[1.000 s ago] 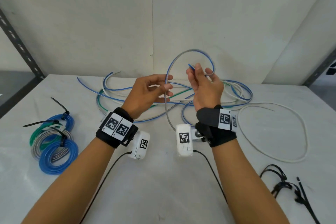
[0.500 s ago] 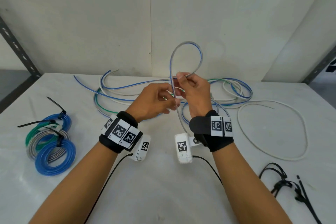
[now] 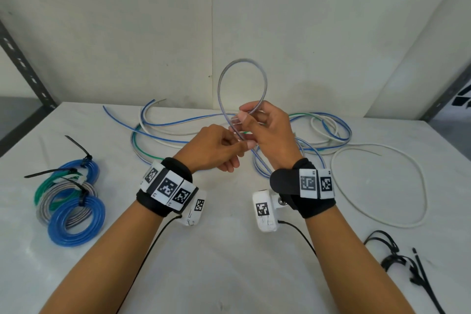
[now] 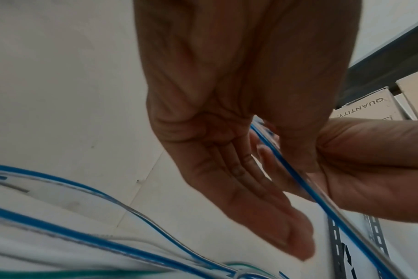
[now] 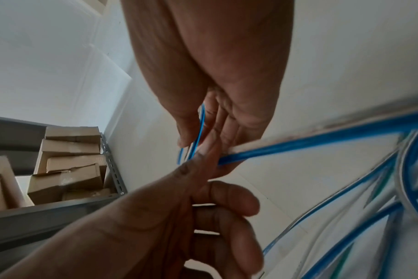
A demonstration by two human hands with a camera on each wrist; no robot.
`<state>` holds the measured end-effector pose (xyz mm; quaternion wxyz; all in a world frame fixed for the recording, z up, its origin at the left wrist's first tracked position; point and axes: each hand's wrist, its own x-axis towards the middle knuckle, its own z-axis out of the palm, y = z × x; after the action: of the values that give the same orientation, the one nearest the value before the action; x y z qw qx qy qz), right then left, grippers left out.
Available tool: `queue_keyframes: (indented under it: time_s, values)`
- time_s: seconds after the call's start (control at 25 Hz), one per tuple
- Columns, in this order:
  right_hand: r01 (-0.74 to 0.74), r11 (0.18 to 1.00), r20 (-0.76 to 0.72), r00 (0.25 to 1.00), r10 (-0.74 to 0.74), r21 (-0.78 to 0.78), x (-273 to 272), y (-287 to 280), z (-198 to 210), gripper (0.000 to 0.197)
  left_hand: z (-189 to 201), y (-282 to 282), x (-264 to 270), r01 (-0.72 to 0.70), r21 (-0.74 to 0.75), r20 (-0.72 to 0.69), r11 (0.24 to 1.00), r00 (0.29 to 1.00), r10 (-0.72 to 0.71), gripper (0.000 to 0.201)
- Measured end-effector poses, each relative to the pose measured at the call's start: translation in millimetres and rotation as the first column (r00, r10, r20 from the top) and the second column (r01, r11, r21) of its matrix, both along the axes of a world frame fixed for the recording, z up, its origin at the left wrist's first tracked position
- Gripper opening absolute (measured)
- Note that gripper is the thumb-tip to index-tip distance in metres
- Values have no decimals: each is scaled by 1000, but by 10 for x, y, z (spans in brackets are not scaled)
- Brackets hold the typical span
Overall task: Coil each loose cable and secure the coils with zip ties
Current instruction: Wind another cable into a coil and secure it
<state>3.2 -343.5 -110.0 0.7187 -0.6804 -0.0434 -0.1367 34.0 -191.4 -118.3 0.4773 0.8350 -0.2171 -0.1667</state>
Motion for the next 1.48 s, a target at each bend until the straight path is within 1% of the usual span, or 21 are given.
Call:
queue_keyframes:
  time_s: [0.12, 0.2, 0.24, 0.28, 0.36, 0.4, 0.48, 0.56, 0.64, 0.68, 0.72, 0.76, 0.84, 0.92, 0.96, 1.04, 1.16, 1.2, 1.28, 1.4, 1.48]
  values:
    - [-19, 999, -29, 999, 18, -28, -7, 34, -24, 10, 1, 0, -1, -6, 16, 26, 1000, 1000, 5, 40]
    - [2, 996, -37, 999, -6, -91, 3, 15, -38, 10, 13, 58, 25, 13, 37, -1, 999, 1000, -13, 50]
    - [15, 993, -36, 999, -20, -114, 8, -6, -41, 10, 25, 100, 45, 13, -3, -41, 1000, 999, -13, 60]
    - [22, 992, -41, 999, -28, -127, 13, -39, -44, 11, 48, 144, 73, -8, -88, -85, 996, 996, 0, 69]
    - [8, 982, -76, 997, -22, -190, 10, -113, -54, 11, 125, 237, 106, -82, -317, -142, 945, 989, 38, 76]
    - [-10, 963, -102, 995, -18, -268, 6, -147, -56, 11, 181, 279, 115, -114, -395, -124, 911, 990, 70, 73]
    - [-65, 887, -157, 988, -8, -457, -10, -192, -83, 11, 267, 341, 113, -123, -442, -26, 888, 992, 124, 57]
    - [-98, 818, -183, 983, -9, -567, -14, -204, -113, 12, 303, 363, 100, -120, -398, 60, 910, 986, 156, 35]
    - [-67, 778, -156, 987, -41, -625, 1, -222, -126, 13, 267, 396, 122, -149, -321, 115, 935, 974, 194, 25]
    - [-24, 780, -124, 990, -69, -626, 13, -236, -123, 14, 234, 429, 152, -170, -265, 127, 949, 969, 209, 22]
    - [31, 815, -84, 992, -98, -578, 19, -250, -113, 15, 200, 468, 184, -185, -219, 118, 958, 970, 214, 19]
    - [92, 875, -46, 991, -129, -476, 20, -256, -102, 17, 175, 504, 204, -182, -196, 80, 964, 976, 200, 16]
    - [160, 967, -4, 986, -164, -197, 9, -231, -70, 17, 128, 523, 206, -154, -229, -37, 961, 988, 149, 15]
    - [106, 994, -31, 994, -105, 26, -27, -125, -53, 19, 85, 459, 176, -153, -306, -97, 940, 987, 128, 16]
    - [69, 994, -49, 997, -65, 83, -40, -64, -61, 22, 71, 411, 156, -156, -344, -111, 926, 986, 125, 19]
    - [28, 990, -51, 998, -22, 135, -44, 9, -85, 23, 51, 315, 135, -174, -413, -138, 894, 982, 127, 26]
    - [42, 987, -28, 999, -38, 155, -25, 56, -132, 17, 54, 273, 119, -221, -507, -175, 833, 973, 151, 23]
    - [44, 988, -22, 999, -41, 151, -23, 72, -139, 16, 51, 266, 116, -223, -520, -179, 824, 972, 150, 23]
    - [59, 991, -17, 998, -57, 122, -20, 93, -154, 16, 41, 250, 105, -214, -531, -175, 820, 974, 141, 26]
    - [102, 995, -20, 995, -102, 0, -19, 93, -149, 10, 29, 261, 103, -228, -566, -180, 792, 972, 152, 24]
    - [70, 997, -65, 996, -68, 21, -23, 75, -150, 6, 34, 243, 98, -256, -603, -194, 756, 966, 172, 26]
